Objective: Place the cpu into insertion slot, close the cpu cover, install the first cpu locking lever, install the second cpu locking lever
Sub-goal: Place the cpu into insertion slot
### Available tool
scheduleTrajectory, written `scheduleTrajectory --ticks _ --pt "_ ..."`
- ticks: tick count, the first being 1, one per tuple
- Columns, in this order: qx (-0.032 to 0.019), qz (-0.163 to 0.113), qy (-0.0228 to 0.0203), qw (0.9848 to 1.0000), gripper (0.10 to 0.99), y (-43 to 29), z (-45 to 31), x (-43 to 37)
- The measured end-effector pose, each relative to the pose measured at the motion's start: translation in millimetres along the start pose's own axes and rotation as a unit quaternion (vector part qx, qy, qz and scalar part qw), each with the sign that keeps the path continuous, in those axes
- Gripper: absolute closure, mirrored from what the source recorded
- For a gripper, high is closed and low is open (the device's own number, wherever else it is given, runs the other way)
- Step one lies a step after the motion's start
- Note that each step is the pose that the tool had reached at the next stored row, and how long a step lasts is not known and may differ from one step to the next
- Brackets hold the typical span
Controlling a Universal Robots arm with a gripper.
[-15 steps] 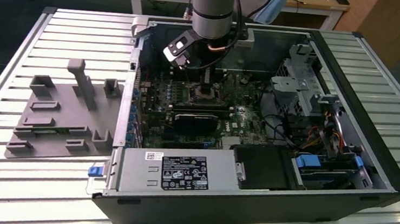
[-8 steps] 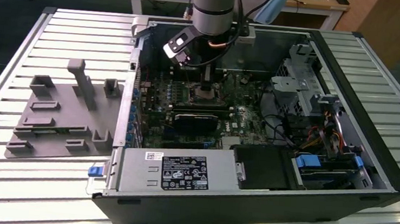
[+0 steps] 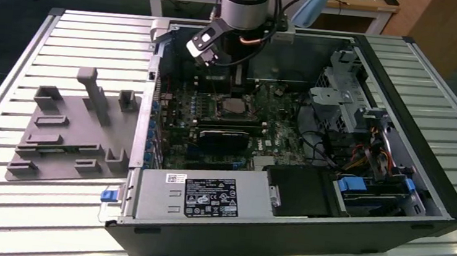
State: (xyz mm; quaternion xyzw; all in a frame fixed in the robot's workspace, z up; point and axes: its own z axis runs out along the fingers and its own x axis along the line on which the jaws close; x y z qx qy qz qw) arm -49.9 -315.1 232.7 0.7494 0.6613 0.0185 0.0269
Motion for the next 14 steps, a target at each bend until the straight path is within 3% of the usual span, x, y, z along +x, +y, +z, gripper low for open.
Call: scheduleTrajectory --ticks 11,14 --pt "-0.0006 0.0 -0.0005 1.0 0.984 2.3 -35.9 0.0" --pt "-0.0008 0.0 -0.0007 1.0 0.984 2.5 -39.2 0.0"
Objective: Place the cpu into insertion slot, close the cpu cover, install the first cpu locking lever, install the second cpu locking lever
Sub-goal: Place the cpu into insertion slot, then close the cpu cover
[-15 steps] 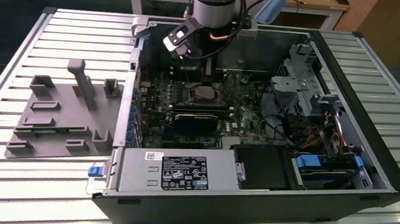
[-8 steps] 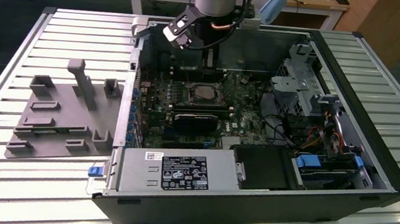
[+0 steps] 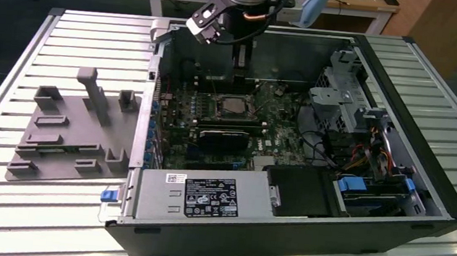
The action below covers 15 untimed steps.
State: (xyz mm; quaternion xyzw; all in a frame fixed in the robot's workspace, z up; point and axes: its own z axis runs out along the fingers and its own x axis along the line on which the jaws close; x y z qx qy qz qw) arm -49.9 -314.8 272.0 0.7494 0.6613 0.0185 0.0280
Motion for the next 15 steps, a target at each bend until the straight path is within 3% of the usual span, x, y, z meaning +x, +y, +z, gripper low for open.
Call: scheduleTrajectory --ticks 15 --pt "-0.0001 0.0 -0.0016 1.0 0.984 0.0 -0.1 0.0"
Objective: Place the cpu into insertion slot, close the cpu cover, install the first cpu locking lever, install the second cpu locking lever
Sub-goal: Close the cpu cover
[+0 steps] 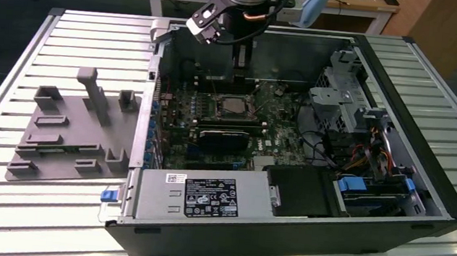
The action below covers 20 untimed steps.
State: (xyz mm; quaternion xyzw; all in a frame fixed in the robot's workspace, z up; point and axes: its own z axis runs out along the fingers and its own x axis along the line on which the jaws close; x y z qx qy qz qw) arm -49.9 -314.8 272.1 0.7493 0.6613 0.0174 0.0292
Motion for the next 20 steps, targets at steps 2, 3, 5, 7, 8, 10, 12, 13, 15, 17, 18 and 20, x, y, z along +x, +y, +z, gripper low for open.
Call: scheduleTrajectory --ticks 2,3,5,7,8,10,12,13,15,17,18,20 --pt "0.0 0.0 -0.0001 1.0 0.984 0.0 0.0 0.0" --pt "0.0 0.0 -0.0001 1.0 0.984 0.5 0.0 0.1" --pt "0.0002 0.0 -0.0002 1.0 0.984 3.0 0.2 0.4" --pt "0.0008 0.0 -0.0002 1.0 0.984 8.6 0.6 1.1" --pt "0.001 0.0 -0.0002 1.0 0.984 11.5 0.8 1.5" --pt "0.0014 0.0 -0.0003 1.0 0.984 17.0 1.1 2.1" --pt "0.0016 0.0 -0.0003 1.0 0.984 22.4 1.5 2.8" --pt "0.0017 0.0 -0.0004 1.0 0.984 25.2 1.7 3.2" --pt "0.0018 0.0 -0.0005 1.0 0.984 30.9 2.0 3.9" --pt "0.0018 0.0 -0.0006 1.0 0.984 36.9 2.4 4.6" --pt "0.0018 0.0 -0.0006 1.0 0.984 39.8 2.6 5.0" --pt "0.0018 0.001 -0.0009 1.0 0.984 45.3 3.0 5.7"
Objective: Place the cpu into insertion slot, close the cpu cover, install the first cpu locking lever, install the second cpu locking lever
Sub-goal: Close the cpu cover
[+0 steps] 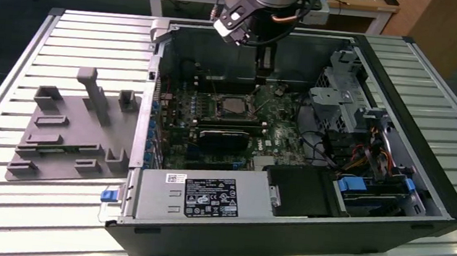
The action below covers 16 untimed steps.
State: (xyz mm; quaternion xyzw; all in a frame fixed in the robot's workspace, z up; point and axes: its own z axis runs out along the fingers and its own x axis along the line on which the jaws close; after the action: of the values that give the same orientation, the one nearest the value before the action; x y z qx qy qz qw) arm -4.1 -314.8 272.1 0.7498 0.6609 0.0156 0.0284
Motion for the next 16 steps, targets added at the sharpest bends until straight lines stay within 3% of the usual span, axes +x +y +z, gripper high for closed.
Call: scheduleTrajectory --ticks 16 --pt "-0.0002 0.006 -0.0029 1.0 0.984 37.3 3.0 4.8"
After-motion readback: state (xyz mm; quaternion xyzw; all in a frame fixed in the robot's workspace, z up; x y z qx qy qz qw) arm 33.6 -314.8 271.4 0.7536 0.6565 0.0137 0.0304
